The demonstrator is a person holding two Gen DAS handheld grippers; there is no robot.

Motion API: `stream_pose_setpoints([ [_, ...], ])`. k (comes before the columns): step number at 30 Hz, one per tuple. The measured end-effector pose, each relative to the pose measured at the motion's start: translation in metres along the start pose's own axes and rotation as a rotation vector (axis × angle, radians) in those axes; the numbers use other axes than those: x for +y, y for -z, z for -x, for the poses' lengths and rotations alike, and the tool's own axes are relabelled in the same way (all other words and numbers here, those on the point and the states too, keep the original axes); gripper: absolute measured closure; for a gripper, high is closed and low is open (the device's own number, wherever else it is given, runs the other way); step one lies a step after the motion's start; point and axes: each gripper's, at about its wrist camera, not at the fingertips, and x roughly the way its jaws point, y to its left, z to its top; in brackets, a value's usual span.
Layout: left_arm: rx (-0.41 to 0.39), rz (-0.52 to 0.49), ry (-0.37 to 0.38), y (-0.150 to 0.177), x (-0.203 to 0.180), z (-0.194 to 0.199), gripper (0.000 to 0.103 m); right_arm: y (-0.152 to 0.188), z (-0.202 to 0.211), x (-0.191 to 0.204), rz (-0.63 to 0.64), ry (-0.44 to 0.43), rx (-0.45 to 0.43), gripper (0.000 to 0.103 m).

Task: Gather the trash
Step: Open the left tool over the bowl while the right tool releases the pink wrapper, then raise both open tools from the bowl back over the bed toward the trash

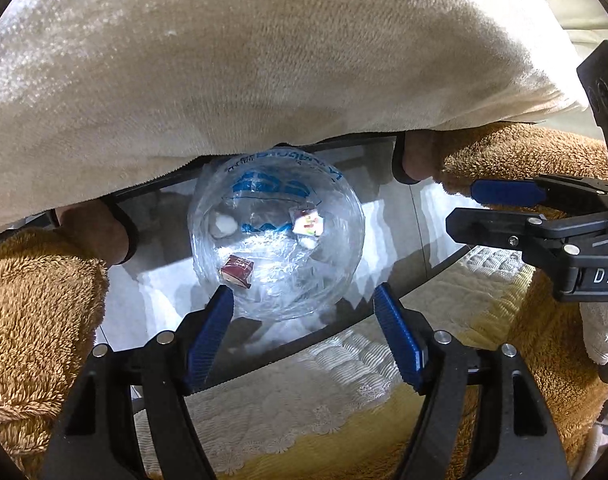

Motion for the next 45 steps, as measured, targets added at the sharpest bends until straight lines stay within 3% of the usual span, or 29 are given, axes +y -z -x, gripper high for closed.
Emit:
stream_pose_setpoints([
  [14,-0.141,-0.009,-0.042,0.01,-0.009,0.045,0.032,0.019,0.043,0.008,0.012,0.002,-0.134,0.04],
  [32,-0.407,-0.076,-0.089,0.039,-0.048,0.146,0.032,0.062,0.139,0.027,0.077,0.008,-0.383,0.04],
  [45,-0.474,-0.073,-0.074,0.013,-0.05,0.178,0.032,0.031,0.164,0.018,0.071,0.0,-0.425,0.04],
])
